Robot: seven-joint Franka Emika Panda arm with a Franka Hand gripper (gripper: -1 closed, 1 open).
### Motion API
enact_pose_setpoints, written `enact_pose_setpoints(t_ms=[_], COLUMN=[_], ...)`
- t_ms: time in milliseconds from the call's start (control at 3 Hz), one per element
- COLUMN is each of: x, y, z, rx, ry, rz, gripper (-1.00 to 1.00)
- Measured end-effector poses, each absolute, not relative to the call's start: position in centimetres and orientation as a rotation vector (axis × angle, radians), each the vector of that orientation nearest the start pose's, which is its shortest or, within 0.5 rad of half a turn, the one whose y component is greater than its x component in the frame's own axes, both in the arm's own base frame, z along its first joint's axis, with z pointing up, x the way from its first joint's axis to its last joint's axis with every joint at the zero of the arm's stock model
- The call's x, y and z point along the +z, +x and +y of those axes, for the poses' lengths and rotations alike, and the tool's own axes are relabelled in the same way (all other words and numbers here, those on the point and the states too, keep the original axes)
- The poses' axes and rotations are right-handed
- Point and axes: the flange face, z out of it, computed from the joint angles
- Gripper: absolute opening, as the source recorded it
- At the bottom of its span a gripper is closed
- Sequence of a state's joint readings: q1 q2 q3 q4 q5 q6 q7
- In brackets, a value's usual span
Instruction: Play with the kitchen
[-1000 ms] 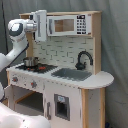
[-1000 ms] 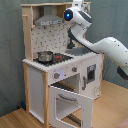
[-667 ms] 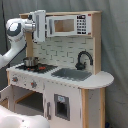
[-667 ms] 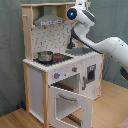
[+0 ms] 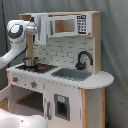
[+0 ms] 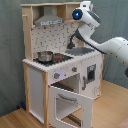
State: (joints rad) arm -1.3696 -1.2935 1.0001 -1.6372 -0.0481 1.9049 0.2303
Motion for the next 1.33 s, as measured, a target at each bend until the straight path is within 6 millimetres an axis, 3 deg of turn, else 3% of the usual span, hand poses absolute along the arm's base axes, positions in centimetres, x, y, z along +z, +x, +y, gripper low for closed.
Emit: enact_pose_setpoints(t_ms=[667,1333], x=[71.9,71.7], y=[42.6,40.8], z=[26.0,25.1], rx=[0.957,1.028], ry=[1.728,1.744], rz=[-0.319,-0.222], gripper=[-1.0,-1.0])
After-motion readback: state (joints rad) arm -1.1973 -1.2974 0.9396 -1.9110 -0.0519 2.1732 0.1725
